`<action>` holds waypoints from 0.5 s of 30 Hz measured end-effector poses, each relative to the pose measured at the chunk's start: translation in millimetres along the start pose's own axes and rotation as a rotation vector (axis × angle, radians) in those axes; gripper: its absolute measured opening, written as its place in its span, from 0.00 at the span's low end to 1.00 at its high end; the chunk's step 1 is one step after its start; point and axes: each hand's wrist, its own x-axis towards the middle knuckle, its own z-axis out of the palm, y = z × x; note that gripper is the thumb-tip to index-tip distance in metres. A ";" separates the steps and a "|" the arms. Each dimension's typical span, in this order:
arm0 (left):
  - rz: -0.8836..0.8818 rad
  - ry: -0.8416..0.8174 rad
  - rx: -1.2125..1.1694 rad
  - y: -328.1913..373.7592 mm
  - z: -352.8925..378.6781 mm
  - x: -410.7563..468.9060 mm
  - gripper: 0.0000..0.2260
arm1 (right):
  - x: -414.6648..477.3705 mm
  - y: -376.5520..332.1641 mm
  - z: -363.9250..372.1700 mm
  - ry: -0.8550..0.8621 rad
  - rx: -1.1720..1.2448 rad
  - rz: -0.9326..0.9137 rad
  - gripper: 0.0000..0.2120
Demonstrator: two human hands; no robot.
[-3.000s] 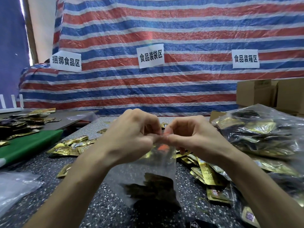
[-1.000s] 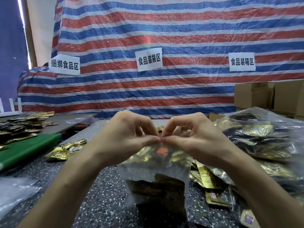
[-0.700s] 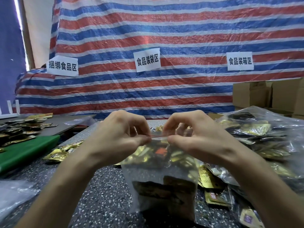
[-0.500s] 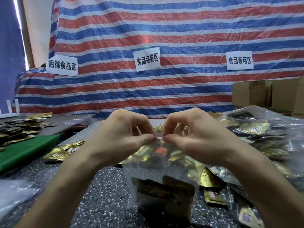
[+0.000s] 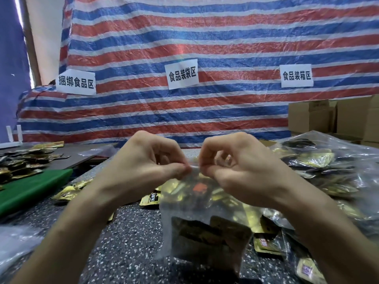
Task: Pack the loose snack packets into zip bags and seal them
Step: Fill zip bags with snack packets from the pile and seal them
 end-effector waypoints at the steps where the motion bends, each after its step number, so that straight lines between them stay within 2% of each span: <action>1: -0.023 -0.026 -0.084 -1.3 -3.2 -0.6 0.05 | 0.1 1.5 -2.4 0.007 0.033 0.006 0.07; 3: -0.067 -0.047 -0.196 -8.0 -10.8 -2.3 0.10 | 0.1 5.3 -6.9 0.010 0.070 0.025 0.08; 6: -0.068 -0.024 -0.251 -16.5 -16.8 -3.3 0.08 | 1.0 9.7 -7.9 0.011 0.098 0.062 0.08; 11: -0.063 0.058 -0.213 -17.6 -4.1 -1.4 0.05 | 1.0 3.8 1.9 -0.028 0.076 0.059 0.01; 15: -0.004 0.056 -0.153 -9.2 5.8 -0.3 0.07 | 2.2 -1.5 9.0 0.046 0.146 -0.018 0.02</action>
